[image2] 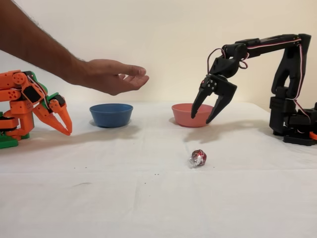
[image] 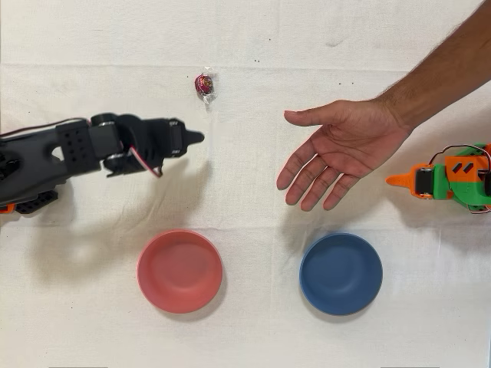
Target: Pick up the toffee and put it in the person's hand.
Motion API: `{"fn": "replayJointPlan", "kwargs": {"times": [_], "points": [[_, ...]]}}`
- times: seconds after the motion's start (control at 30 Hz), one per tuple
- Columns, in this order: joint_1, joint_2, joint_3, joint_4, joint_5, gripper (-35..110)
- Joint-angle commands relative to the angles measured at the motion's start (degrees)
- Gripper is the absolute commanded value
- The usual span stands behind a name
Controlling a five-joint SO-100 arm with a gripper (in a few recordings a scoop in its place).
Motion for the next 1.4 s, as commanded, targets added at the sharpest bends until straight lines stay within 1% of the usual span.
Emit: {"fn": "replayJointPlan", "kwargs": {"times": [0.0,0.4,0.57,0.87,1.37], "points": [[-2.4,-0.2,-6.3,-0.6,1.1,20],[-7.6,-10.2,-15.4,-0.8,0.3,20],[-9.9,-16.1,-21.4,0.9,-0.3,20],[-12.3,-23.2,-27.3,2.0,1.9,20],[-13.4,-27.5,-26.3,1.8,3.8,20]]}}
